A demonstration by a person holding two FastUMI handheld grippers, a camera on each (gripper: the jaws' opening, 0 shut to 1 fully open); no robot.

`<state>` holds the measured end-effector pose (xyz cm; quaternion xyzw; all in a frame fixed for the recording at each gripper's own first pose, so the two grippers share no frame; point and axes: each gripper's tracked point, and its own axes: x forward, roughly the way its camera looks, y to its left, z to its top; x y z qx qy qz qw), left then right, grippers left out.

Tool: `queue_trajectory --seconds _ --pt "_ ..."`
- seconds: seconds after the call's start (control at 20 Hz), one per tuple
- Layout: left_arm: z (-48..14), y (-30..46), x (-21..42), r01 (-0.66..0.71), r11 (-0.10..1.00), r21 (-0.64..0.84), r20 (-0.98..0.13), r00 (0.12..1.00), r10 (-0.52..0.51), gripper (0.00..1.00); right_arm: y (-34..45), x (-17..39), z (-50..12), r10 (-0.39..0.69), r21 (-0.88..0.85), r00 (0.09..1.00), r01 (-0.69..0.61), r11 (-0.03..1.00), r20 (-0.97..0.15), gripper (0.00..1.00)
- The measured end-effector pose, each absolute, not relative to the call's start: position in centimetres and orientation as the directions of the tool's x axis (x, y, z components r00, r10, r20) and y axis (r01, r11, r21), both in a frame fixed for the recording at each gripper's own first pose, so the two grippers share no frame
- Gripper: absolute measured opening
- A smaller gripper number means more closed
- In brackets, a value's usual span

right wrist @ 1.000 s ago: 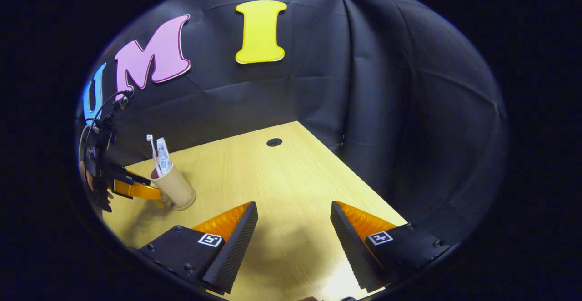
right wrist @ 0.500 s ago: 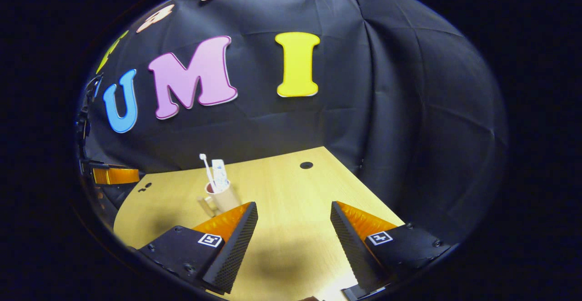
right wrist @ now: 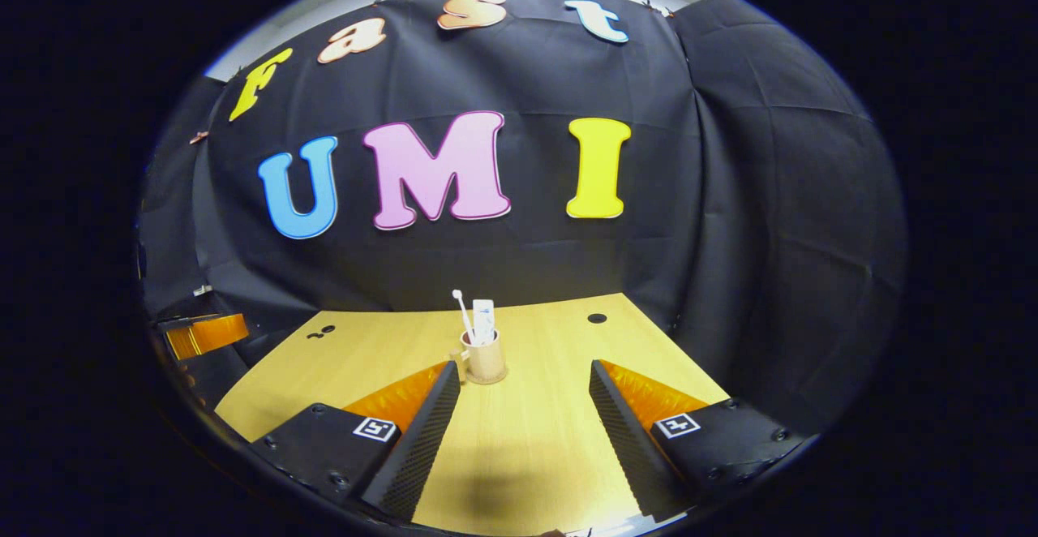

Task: Put the toothbrush and toothpaste on the desktop into the cup, then pick up the cup and place it on the coaster on the desktop.

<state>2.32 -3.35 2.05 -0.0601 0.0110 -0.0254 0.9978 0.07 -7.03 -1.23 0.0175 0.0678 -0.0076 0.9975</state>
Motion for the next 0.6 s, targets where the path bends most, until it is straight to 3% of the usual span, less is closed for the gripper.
queue_trajectory --seconds 0.25,0.6 --pt "1.0 -2.4 -2.7 0.04 0.994 -0.107 0.035 0.999 -0.036 0.97 -4.3 -4.6 -2.9 -0.001 0.035 0.987 0.007 0.999 -0.161 0.99" --pt "-1.2 -2.9 -5.0 0.05 0.994 -0.098 0.01 0.999 -0.049 0.97 -3.4 -7.1 -4.0 -0.013 0.034 0.984 0.019 0.999 -0.176 0.99"
